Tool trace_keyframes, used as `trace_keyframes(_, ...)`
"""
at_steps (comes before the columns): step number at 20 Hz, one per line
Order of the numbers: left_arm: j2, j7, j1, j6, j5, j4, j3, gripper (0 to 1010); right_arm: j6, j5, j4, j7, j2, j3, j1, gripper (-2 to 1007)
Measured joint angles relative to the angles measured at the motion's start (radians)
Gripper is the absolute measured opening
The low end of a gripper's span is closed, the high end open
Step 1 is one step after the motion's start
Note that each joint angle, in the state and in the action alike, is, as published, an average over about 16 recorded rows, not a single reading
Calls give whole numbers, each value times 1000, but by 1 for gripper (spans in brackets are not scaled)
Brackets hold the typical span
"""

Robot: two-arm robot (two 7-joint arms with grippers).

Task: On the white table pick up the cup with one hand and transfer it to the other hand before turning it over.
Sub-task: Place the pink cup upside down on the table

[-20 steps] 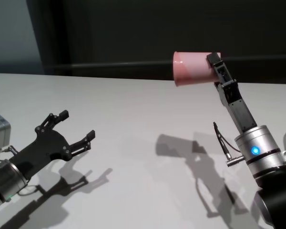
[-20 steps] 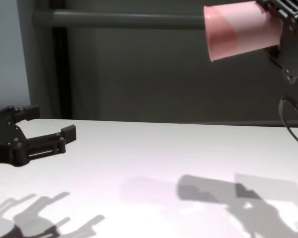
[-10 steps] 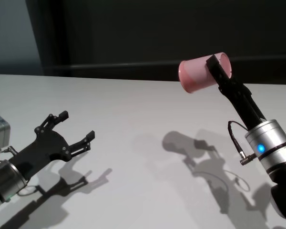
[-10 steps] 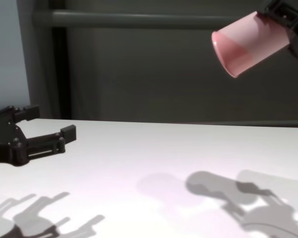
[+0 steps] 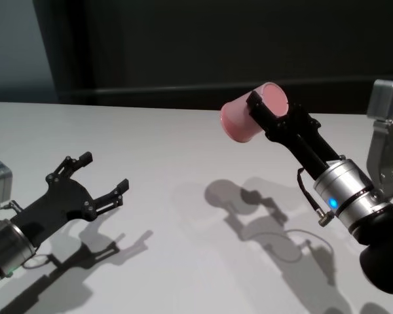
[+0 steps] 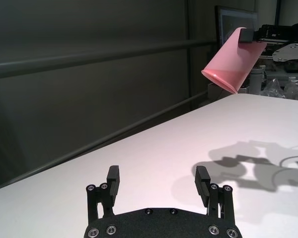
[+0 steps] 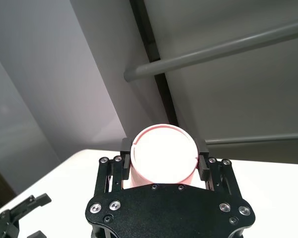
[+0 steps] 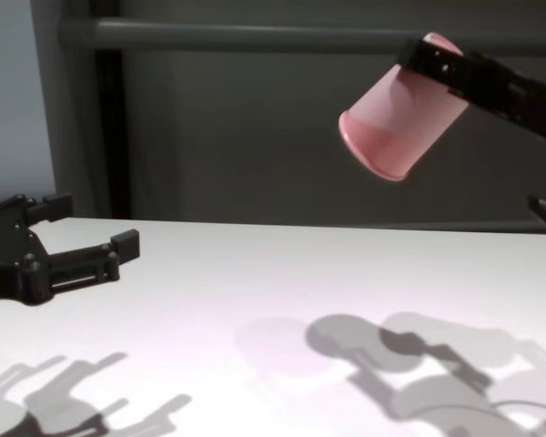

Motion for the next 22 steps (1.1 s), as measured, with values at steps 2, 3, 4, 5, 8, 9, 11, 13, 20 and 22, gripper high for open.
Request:
trace_keyframes(2,0,0,0,0,0,0,0,1001,30,-36,3,-14,5,-19,13,736)
trace_keyframes(3,0,0,0,0,0,0,0,1001,45,-52,5,-20,6,-29,19,736)
trace_keyframes(4,0,0,0,0,0,0,0,1001,60,-68,7,-25,8,-38,25,736)
trace_keyframes(5,0,0,0,0,0,0,0,1001,75,-83,10,-30,9,-47,31,736)
trace_keyframes(8,0,0,0,0,0,0,0,1001,116,-122,20,-41,11,-74,46,736)
trace_keyframes(9,0,0,0,0,0,0,0,1001,129,-135,25,-44,11,-83,52,736)
trace_keyframes(11,0,0,0,0,0,0,0,1001,152,-159,34,-47,10,-100,61,736)
trace_keyframes(13,0,0,0,0,0,0,0,1001,172,-182,44,-49,9,-116,70,736)
trace_keyframes(20,0,0,0,0,0,0,0,1001,212,-247,87,-42,0,-159,94,736)
trace_keyframes(22,0,0,0,0,0,0,0,1001,219,-262,100,-38,-4,-168,99,736)
